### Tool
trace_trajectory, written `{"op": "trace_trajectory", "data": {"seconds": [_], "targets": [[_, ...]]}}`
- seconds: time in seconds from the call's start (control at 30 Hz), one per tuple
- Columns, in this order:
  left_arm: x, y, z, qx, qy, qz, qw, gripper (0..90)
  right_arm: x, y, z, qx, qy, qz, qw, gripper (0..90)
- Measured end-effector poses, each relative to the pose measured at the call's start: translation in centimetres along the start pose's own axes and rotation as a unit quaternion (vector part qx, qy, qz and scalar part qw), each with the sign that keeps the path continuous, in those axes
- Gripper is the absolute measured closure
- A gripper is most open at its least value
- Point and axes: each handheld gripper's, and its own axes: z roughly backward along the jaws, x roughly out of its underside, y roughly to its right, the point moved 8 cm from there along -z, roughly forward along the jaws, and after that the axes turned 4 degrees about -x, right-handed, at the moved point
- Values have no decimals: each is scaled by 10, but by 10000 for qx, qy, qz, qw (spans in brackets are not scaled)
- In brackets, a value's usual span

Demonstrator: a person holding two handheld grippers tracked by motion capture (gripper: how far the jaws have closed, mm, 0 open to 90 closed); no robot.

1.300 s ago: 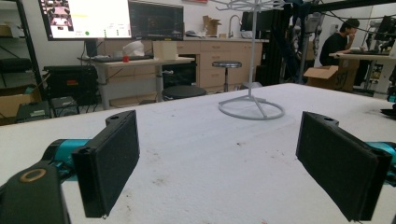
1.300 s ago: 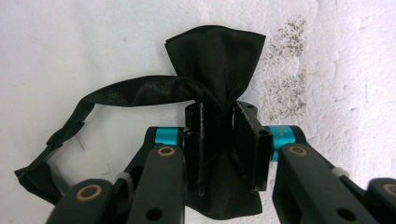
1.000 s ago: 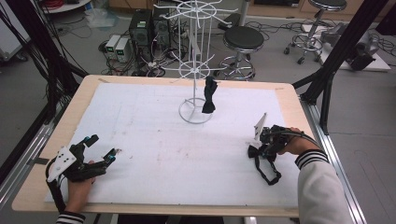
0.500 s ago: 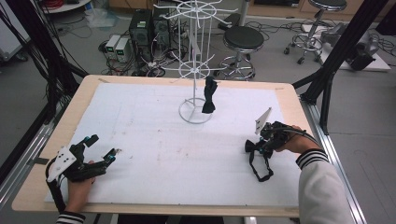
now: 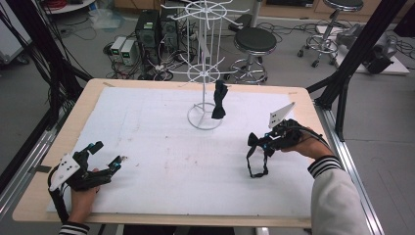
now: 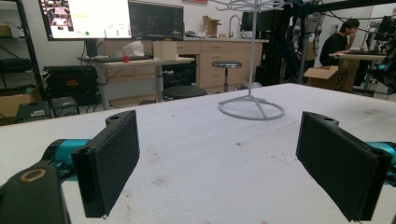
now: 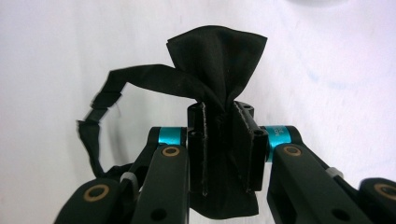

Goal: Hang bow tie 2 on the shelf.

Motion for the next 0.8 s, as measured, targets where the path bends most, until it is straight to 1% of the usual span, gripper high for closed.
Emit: {"op": "trace_trajectory", "data": {"seconds": [0.13, 0.17, 0.27, 0.3, 0.43, 0.5, 0.57, 0.6, 0.63, 0.67, 0.7, 0.77, 0.8], "targets": [[0, 0, 0, 0, 0, -1, 10000, 138, -12, 0, 3, 113, 394, -26, 9992, 770], [0, 0, 0, 1, -1, -1, 10000, 138, -16, 0, 4, 177, 506, -36, 9986, 770], [0, 0, 0, 0, 1, -2, 10000, 138, -25, -1, 8, 272, 782, -83, 9965, 770], [0, 0, 0, 0, 0, -2, 10000, 138, -29, -1, 9, 330, 924, -111, 9951, 770], [0, 0, 0, -2, 5, -2, 10000, 138, -42, -3, 13, 522, 1264, -191, 9904, 768], [0, 0, 0, -2, 5, -2, 10000, 138, -47, -3, 15, 600, 1453, -248, 9873, 768], [0, 0, 0, -2, 6, 0, 10000, 138, -52, -3, 16, 687, 1601, -380, 9840, 768], [0, 0, 0, -2, 4, 0, 10000, 138, -54, -4, 17, 735, 1681, -360, 9824, 768], [0, 0, 0, 1, 0, -6, 10000, 138, -56, -5, 17, 736, 1760, -379, 9809, 768], [0, 0, 0, 1, -1, -9, 10000, 138, -59, -6, 17, 712, 1803, -385, 9803, 768], [0, 0, 0, 3, -4, -8, 10000, 138, -60, -6, 16, 743, 1781, -345, 9806, 768], [0, 0, 0, 2, -2, -9, 10000, 138, -62, -7, 15, 723, 1788, -358, 9806, 768], [0, 0, 0, 2, -4, -10, 10000, 138, -63, -8, 14, 748, 1778, -345, 9806, 768]]}}
